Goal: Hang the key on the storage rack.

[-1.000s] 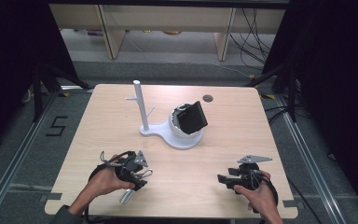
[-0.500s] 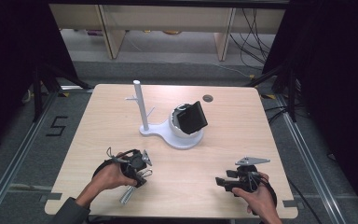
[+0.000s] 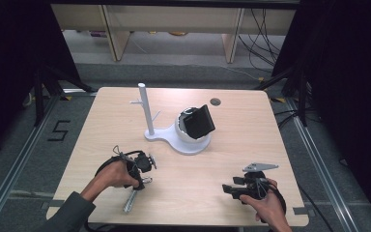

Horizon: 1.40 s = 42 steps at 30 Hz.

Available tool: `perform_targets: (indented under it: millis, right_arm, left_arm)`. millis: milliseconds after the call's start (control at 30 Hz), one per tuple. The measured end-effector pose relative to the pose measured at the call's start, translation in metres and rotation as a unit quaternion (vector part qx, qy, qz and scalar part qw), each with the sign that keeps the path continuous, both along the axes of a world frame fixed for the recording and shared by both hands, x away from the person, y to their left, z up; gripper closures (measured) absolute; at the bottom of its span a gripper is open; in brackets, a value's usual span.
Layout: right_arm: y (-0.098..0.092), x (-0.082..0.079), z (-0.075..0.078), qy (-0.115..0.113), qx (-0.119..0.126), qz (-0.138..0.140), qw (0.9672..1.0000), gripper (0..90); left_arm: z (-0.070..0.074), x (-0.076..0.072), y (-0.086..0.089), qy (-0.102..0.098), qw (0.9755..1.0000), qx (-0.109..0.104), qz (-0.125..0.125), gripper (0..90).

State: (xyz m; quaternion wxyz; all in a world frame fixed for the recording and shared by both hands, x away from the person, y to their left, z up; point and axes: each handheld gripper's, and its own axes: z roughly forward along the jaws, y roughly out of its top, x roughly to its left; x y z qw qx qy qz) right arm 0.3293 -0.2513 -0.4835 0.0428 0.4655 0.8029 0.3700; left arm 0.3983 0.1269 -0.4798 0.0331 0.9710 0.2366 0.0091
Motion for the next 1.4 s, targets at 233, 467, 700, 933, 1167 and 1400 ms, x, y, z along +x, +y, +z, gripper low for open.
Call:
perform_targets:
  millis: [233,467,700,933,1167,1400]
  right_arm:
    - [0.000,0.000,0.000,-0.007,0.009,0.003,0.9999,40.7]
    - [-0.001,0.001,0.001,-0.011,0.006,0.003,0.9999,41.2]
    - [-0.001,0.000,0.001,-0.008,0.011,-0.008,0.9999,41.6]
    - [-0.002,0.002,0.000,-0.012,0.015,0.000,0.9998,41.6]
    - [-0.003,0.001,0.000,-0.008,0.009,-0.007,0.9999,41.7]
    - [-0.002,0.002,0.000,-0.002,0.013,-0.005,0.9999,41.6]
  left_arm:
    - [0.000,0.007,0.006,0.006,1.0000,0.003,-0.006,75.0]
    - [0.001,0.003,0.005,-0.013,0.9996,0.000,-0.024,75.5]
    - [0.012,-0.001,0.016,-0.020,0.9987,-0.042,-0.018,75.6]
    - [0.038,-0.004,0.027,-0.031,0.9957,-0.087,-0.009,75.6]
    - [0.070,0.000,0.041,-0.059,0.9921,-0.110,0.015,75.6]
    - [0.099,0.005,0.054,-0.065,0.9929,-0.097,0.024,75.6]
